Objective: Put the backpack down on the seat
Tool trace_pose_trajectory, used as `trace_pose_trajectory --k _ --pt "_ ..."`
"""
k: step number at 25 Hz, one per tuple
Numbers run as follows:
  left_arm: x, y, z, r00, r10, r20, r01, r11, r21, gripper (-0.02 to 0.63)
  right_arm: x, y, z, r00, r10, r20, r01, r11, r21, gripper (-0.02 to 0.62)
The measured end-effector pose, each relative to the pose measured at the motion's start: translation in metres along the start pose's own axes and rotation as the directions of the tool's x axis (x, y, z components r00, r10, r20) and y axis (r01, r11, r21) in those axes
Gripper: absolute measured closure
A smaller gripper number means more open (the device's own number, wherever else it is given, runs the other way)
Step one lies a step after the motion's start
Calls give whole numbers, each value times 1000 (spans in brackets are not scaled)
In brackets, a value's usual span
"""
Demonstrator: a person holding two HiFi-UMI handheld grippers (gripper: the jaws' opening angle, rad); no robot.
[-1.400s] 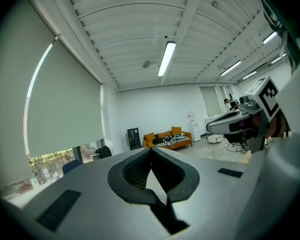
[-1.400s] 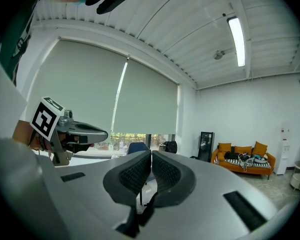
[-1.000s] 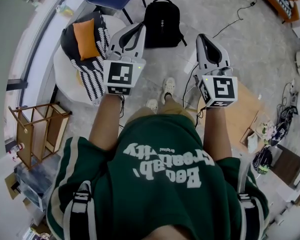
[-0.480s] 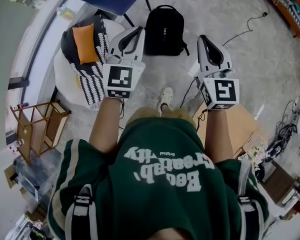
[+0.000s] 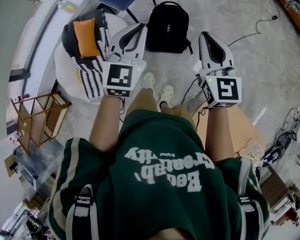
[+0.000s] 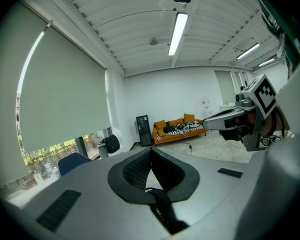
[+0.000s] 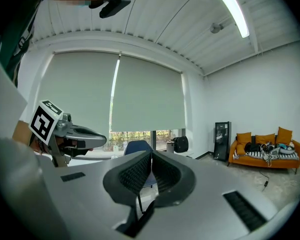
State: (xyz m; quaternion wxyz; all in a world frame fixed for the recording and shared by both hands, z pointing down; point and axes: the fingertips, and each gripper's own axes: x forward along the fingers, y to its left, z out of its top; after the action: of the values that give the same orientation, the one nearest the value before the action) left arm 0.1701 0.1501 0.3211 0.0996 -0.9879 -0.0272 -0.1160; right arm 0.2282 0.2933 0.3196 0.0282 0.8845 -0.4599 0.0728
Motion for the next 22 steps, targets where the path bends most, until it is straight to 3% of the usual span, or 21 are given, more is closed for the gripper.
trace_pose_trajectory --k 11,19,22 --pt "61 27 -32 998 -45 -40 45 999 3 588 62 -25 -22 999 -8 -33 9 1000 29 563" --pt "132 80 -62 994 -82 -79 86 995 47 588 149 -39 -35 997 2 -75 0 1000 16 563" --pt "161 106 -79 992 -92 -88 94 995 17 588 189 -47 -45 995 -14 -96 15 1000 9 561"
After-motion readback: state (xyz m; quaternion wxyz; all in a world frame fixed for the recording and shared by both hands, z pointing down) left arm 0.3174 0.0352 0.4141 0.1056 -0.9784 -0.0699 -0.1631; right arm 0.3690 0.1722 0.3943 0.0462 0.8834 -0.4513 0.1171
